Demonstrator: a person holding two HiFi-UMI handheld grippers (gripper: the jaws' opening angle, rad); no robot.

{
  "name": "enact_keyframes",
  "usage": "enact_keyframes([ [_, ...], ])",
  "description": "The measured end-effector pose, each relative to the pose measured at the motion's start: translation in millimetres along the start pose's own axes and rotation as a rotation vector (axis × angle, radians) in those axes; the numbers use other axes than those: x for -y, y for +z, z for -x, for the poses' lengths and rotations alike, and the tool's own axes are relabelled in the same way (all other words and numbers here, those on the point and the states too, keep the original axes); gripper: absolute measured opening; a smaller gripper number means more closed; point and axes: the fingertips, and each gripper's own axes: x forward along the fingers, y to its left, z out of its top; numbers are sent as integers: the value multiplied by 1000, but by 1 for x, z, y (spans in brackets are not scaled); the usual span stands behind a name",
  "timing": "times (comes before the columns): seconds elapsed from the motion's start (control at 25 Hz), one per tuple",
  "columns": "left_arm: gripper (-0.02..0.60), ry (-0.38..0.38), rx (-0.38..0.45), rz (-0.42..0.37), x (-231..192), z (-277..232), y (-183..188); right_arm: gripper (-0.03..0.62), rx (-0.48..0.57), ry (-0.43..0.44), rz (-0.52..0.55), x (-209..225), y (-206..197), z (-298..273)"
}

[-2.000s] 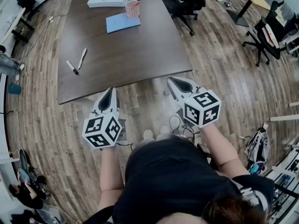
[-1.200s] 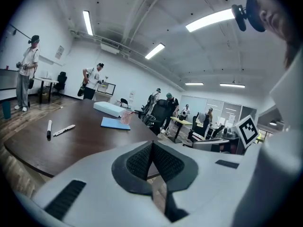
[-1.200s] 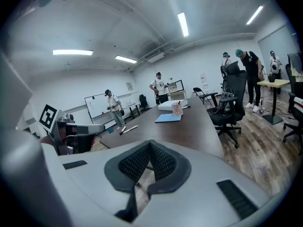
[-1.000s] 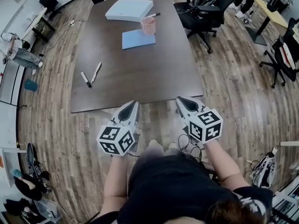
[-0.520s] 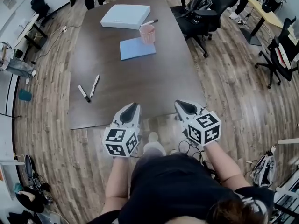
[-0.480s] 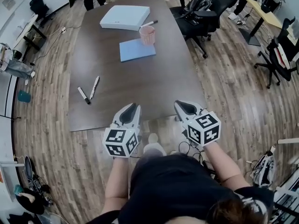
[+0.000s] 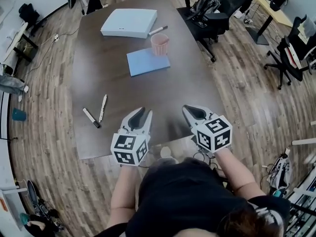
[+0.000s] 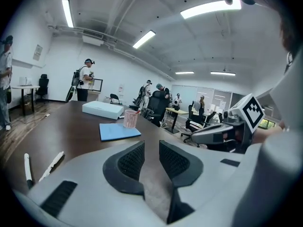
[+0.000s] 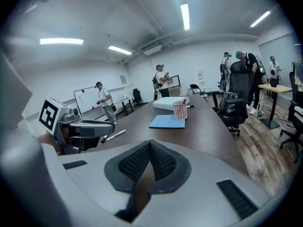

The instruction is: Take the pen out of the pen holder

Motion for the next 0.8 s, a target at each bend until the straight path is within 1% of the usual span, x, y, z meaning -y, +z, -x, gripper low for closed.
enact_keyframes([
  [0.2, 120, -46, -2, -35, -26, -17, 15, 14, -3, -34, 4, 0, 17, -30],
  [0.4, 129, -55, 17, -68, -45, -35, 35, 14, -26, -59, 11, 10, 26, -49],
  [0.48, 133, -55, 15, -103, -47, -46, 42, 14, -25, -68, 9, 18, 31, -54],
  [0.72, 133, -44, -26, -252, -50, -82, 63, 14, -17, -66, 25, 47, 51, -74],
  [0.8, 135, -38, -27, -276, -51, -95, 75, 14, -12, -59, 27, 57, 60, -78],
])
